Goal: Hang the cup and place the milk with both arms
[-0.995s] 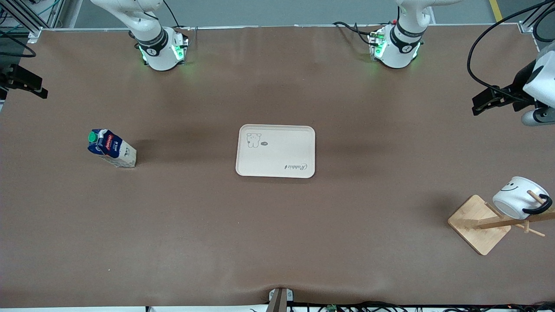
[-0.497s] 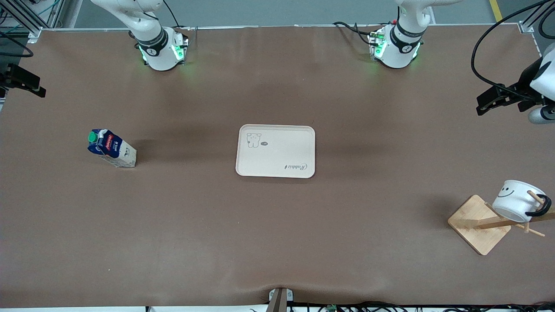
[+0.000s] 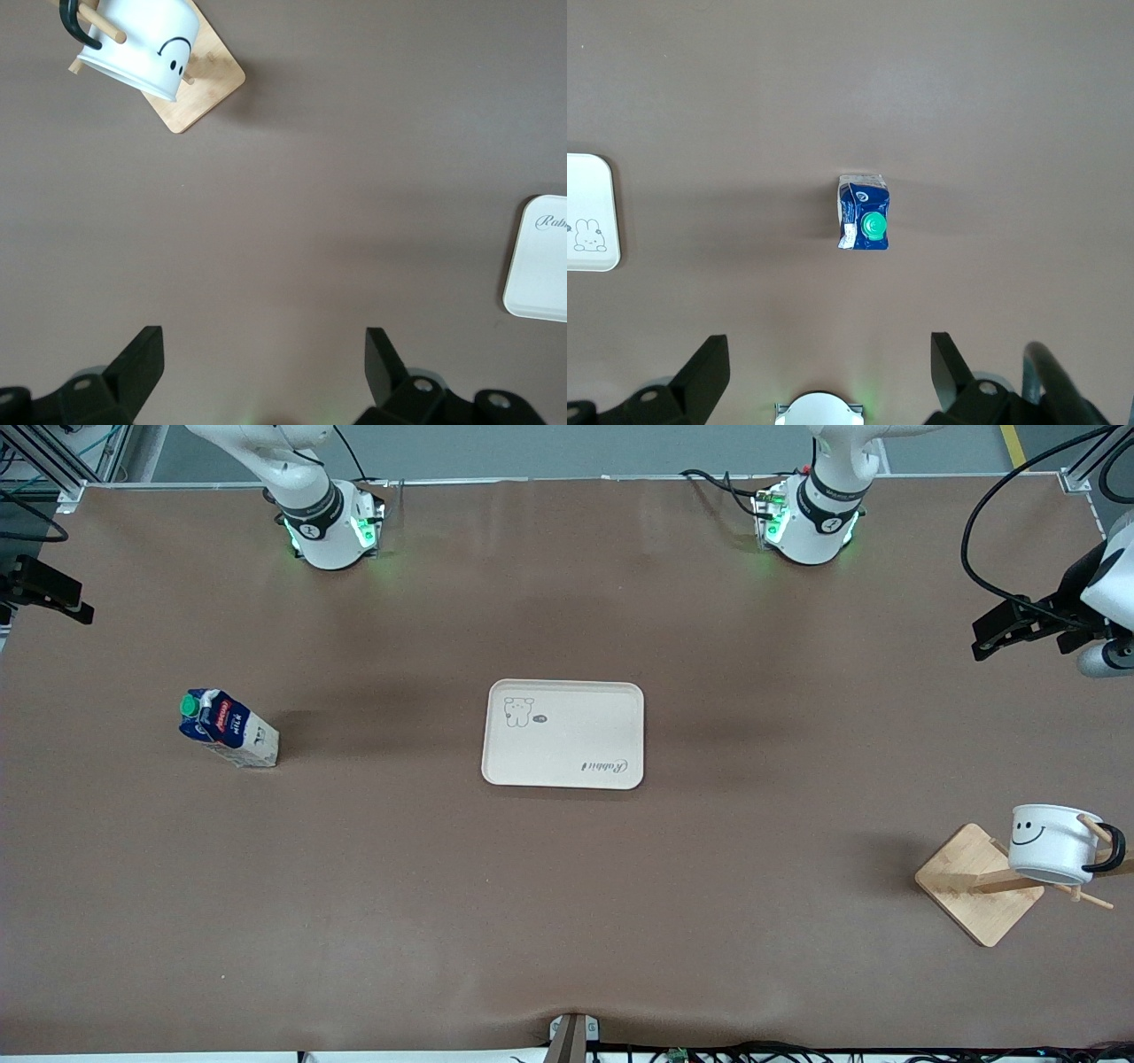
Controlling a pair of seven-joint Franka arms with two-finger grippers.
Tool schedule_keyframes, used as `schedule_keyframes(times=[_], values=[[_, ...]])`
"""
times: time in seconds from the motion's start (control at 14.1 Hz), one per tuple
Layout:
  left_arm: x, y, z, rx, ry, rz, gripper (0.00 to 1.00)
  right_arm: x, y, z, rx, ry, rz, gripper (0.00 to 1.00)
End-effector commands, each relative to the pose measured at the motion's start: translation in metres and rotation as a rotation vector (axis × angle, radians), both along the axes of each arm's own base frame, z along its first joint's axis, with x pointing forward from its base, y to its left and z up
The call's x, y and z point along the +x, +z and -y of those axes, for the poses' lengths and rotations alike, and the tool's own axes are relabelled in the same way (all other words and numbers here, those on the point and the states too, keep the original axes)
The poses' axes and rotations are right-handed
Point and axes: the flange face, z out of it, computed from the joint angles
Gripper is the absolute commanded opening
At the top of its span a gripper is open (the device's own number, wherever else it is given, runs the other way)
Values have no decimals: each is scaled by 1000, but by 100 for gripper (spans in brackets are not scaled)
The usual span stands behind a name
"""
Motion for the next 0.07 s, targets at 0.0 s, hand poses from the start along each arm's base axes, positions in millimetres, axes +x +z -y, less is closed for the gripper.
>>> schedule_keyframes(times=[0.0], values=[[-2,7,2,-16,-13,4,100,-1,3,2,15,-7,-2,100]])
